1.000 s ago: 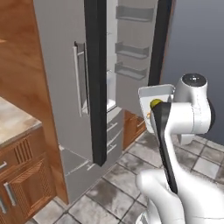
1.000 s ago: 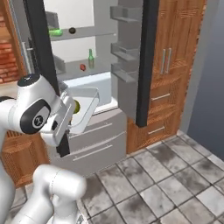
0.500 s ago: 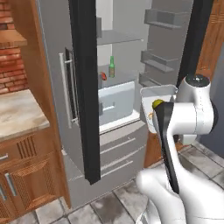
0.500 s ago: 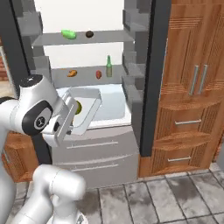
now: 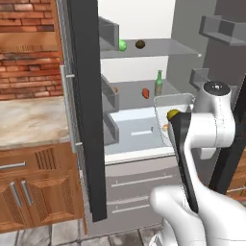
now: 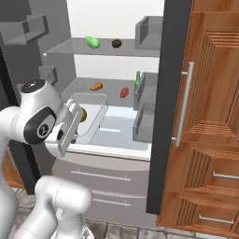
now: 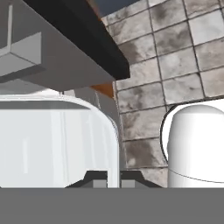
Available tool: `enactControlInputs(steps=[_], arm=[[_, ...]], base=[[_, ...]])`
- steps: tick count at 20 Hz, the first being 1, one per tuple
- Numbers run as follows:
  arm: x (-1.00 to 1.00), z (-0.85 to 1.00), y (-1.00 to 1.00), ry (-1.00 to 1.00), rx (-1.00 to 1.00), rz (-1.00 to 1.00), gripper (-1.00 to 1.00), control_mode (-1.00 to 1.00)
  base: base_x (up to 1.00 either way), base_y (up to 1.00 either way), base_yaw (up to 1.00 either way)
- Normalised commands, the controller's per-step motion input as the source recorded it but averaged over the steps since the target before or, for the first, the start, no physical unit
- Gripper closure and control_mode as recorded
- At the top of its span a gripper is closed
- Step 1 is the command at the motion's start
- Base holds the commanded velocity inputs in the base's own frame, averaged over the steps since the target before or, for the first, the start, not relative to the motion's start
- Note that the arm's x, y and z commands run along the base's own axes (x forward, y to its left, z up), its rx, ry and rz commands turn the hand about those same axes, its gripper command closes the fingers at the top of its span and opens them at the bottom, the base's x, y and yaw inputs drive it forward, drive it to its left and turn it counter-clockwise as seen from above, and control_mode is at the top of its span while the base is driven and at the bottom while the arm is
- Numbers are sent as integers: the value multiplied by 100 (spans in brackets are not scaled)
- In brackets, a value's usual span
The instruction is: Place the tupperware on the top shelf of the fridge. Make space for the tupperware among the existing items by rearranging them on the shelves if needed. Close the fridge door when finished.
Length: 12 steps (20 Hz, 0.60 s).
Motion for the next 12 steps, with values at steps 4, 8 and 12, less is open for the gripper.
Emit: enactControlInputs(steps=[4, 8, 12], arm=[[0, 0, 0, 0, 0, 0, 100, 100], [0, 0, 0, 0, 0, 0, 100, 100], [0, 0, 0, 0, 0, 0, 100, 100]], base=[[62, -69, 46], [70, -47, 33], [86, -3, 17]])
